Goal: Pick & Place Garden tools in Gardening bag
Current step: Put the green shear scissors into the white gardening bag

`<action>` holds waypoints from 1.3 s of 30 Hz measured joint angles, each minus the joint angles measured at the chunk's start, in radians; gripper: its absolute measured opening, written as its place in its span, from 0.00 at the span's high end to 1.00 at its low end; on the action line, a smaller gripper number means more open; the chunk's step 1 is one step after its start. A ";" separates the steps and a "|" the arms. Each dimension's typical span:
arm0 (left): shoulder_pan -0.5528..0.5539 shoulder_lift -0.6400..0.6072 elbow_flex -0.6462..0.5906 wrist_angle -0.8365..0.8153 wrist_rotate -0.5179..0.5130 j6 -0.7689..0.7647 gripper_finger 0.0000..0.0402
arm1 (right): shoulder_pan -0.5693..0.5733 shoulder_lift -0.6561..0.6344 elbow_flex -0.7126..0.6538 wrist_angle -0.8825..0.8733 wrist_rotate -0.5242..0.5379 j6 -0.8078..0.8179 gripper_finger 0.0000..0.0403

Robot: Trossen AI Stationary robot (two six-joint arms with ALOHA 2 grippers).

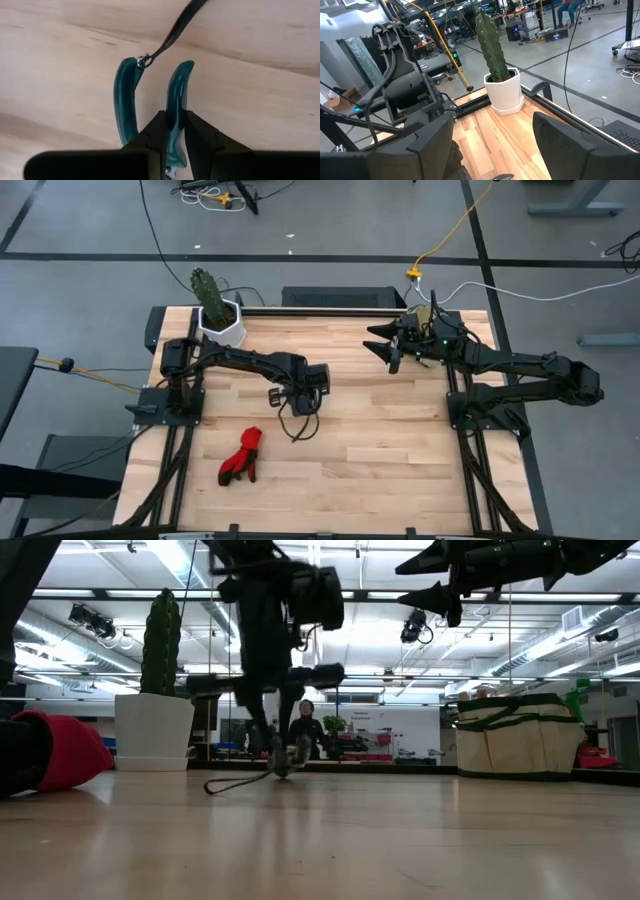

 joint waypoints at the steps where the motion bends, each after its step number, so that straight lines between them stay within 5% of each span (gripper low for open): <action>1: 0.001 -0.001 0.018 -0.010 0.005 -0.007 0.87 | 0.000 0.000 0.000 0.004 0.000 0.000 0.31; 12: 0.000 -0.001 0.162 -0.147 0.035 -0.078 0.87 | 0.000 0.000 0.000 0.062 -0.003 0.000 0.31; 31: 0.000 -0.002 0.174 -0.189 0.115 -0.127 0.99 | 0.000 0.000 0.000 0.065 -0.013 0.000 0.31; 39: 0.000 -0.002 0.174 -0.187 0.116 -0.135 0.91 | 0.000 0.000 0.000 0.065 -0.029 0.008 0.31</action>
